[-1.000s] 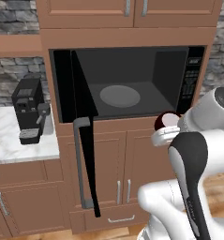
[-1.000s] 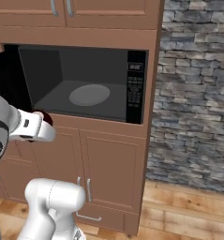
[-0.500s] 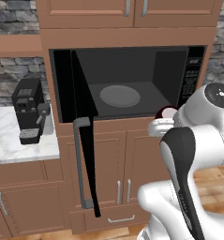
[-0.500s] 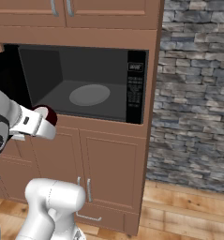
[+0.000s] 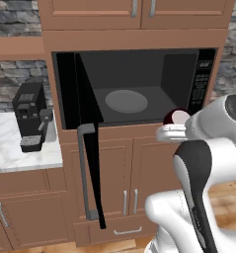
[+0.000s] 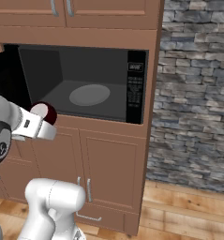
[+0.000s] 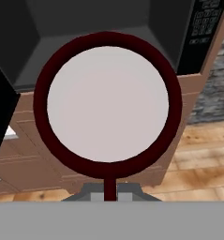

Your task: Pick the mug from the counter and place it inside the microwave. Then close the microwave.

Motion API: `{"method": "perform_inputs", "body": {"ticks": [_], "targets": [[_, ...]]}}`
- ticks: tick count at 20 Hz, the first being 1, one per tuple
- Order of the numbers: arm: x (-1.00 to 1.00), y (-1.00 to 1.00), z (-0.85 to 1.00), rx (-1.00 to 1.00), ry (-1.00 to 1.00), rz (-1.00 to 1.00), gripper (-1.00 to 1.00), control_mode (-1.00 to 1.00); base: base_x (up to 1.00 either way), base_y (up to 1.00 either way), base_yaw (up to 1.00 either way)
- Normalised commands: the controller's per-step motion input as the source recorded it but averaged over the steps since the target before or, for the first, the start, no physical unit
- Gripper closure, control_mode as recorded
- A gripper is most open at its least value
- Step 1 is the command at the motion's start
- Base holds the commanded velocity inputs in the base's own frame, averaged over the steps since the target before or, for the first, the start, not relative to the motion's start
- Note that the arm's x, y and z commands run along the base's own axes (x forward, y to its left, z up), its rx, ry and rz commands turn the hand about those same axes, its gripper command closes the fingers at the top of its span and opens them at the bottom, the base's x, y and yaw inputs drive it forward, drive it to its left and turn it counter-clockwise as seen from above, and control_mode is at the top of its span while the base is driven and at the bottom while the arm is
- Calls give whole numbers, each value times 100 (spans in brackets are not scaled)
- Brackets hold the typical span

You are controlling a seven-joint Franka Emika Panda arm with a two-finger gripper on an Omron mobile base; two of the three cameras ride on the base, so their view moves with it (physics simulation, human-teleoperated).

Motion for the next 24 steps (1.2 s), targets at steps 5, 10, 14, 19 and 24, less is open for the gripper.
{"method": "perform_inputs", "body": {"ticks": [5, 10, 14, 19, 24], "targets": [[-5, 0, 28, 3, 0, 7, 100, -100, 0, 0, 0], [-4, 0, 16, 1, 0, 2, 100, -100, 0, 0, 0], [9, 0, 0, 0, 8, 0, 100, -100, 0, 0, 0], [32, 0, 0, 0, 8, 0, 100, -100, 0, 0, 0], [25, 0, 0, 0, 1, 0, 100, -100, 0, 0, 0]]}}
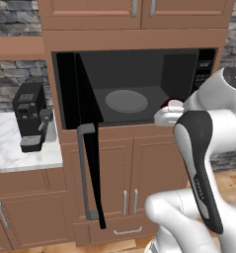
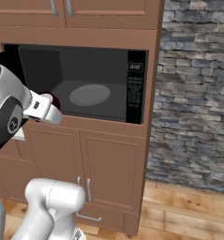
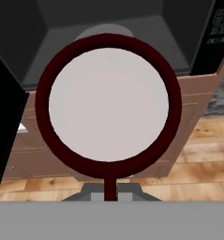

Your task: Pick the mug from the counter and place it inside the microwave. Then close the microwave.

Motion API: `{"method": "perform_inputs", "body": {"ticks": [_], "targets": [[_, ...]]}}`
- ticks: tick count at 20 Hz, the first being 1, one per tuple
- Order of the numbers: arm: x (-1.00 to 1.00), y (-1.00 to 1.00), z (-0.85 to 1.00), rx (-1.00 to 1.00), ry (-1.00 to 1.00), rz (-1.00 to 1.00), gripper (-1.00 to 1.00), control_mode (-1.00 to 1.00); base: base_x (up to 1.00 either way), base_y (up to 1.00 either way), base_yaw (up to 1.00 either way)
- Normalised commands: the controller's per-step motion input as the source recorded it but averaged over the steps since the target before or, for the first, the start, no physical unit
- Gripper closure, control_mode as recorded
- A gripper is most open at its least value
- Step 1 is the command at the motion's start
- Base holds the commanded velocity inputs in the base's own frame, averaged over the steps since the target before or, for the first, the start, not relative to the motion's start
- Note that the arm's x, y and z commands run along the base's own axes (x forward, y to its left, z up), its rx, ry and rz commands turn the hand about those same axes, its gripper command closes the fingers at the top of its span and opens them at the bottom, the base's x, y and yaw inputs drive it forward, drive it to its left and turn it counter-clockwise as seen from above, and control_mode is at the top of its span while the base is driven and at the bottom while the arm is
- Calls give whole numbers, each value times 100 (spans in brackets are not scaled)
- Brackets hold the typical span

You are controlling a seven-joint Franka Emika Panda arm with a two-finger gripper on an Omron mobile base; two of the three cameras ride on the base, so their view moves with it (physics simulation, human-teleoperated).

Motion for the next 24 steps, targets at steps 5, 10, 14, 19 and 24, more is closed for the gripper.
{"method": "perform_inputs", "body": {"ticks": [5, 10, 14, 19, 24], "targets": [[19, 0, 0, 0, 0, 0, 100, -100, 0, 0, 0], [23, 0, 0, 0, 0, 0, 100, -100, 0, 0, 0], [42, 0, 0, 0, 1, 0, 100, -100, 0, 0, 0], [36, 0, -7, 0, 2, 0, 100, -100, 0, 0, 0], [22, 0, -16, 0, 4, 0, 100, -100, 0, 0, 0]]}}
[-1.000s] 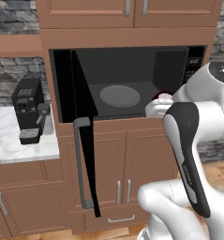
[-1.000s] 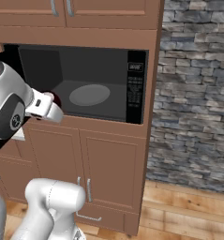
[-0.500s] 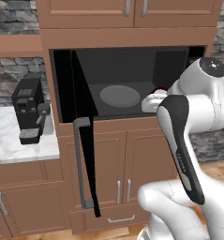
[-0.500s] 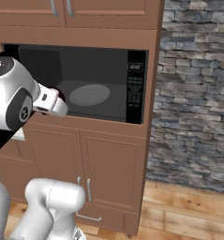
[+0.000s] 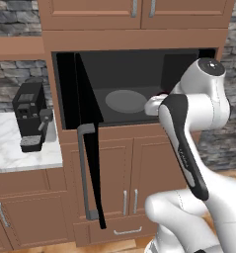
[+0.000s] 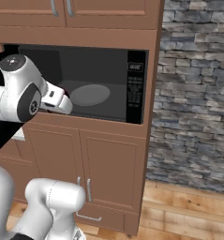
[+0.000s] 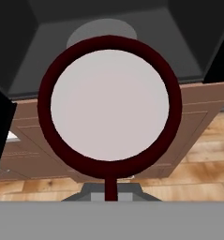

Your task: Pick the mug from the counter and place it inside the microwave. Then close the microwave.

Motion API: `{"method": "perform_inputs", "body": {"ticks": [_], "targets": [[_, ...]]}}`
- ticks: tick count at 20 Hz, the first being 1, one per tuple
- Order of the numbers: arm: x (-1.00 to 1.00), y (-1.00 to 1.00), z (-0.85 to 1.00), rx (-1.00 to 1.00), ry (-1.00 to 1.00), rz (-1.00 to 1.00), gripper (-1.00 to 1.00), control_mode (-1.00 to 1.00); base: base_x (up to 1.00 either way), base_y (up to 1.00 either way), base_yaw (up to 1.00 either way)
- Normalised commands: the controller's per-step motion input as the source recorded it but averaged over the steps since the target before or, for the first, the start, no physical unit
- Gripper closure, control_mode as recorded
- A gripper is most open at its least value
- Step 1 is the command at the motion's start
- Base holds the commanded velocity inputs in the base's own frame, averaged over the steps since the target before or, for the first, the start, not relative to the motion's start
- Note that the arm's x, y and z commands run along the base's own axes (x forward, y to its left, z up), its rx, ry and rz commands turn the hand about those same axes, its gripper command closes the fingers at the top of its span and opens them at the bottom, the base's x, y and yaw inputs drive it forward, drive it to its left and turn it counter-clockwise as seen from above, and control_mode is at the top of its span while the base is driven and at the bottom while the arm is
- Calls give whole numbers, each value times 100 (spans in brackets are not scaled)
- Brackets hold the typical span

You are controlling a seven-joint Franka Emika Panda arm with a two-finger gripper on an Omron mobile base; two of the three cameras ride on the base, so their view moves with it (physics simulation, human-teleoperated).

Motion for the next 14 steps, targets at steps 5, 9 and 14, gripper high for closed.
{"method": "perform_inputs", "body": {"ticks": [5, 9, 14], "targets": [[16, 0, -13, 0, 4, 0, 100, -100, 0, 0, 0], [20, 0, -11, 0, 2, 0, 100, -100, 0, 0, 0], [21, 0, -11, 0, 1, 0, 100, -100, 0, 0, 0]]}}
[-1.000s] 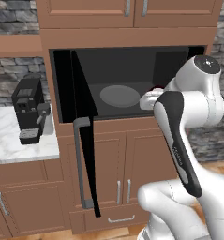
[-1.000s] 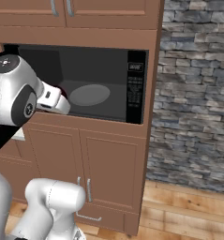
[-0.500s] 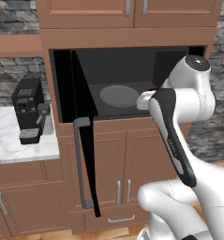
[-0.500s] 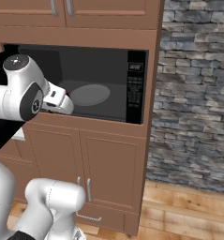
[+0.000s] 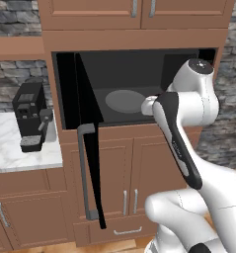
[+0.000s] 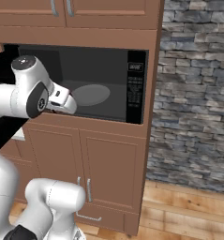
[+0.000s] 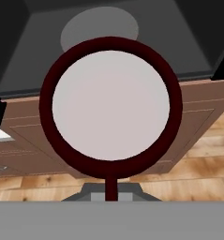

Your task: Pick the mug from the counter and place it inside the microwave. Then close the microwave.

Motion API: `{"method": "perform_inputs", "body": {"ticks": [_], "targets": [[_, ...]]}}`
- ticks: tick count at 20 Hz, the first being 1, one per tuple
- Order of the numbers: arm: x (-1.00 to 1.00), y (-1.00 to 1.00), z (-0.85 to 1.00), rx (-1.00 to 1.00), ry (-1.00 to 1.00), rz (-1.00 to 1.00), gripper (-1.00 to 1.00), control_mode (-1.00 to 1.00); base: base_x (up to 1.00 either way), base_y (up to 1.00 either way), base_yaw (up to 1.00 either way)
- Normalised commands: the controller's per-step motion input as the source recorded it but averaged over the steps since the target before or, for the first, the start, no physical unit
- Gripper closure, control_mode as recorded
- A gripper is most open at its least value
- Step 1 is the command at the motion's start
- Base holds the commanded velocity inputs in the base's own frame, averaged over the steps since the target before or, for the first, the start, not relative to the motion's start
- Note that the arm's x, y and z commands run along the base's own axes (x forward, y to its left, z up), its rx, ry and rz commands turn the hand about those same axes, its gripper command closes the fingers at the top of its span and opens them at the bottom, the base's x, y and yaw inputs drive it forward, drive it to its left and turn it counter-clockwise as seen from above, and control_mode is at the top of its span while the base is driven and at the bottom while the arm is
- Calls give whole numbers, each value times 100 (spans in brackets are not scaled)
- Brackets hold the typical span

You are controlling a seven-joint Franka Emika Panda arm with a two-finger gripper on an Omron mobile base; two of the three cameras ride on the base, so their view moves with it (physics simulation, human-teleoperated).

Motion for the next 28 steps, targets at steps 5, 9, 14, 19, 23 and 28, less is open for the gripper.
{"method": "perform_inputs", "body": {"ticks": [5, 9, 14, 19, 23, 28], "targets": [[21, 1, -11, 0, 0, 0, 100, -100, 0, 0, 0], [23, 4, -2, 0, 0, 1, 100, -100, 0, 0, 0], [23, 4, 0, 0, 0, 1, 100, -100, 0, 0, 0], [25, 1, 0, 0, 0, 0, 100, -100, 0, 0, 0], [29, 0, -11, 0, 0, 0, 100, -100, 0, 0, 0], [24, 0, -34, 0, 0, 0, 100, -100, 0, 0, 0]]}}
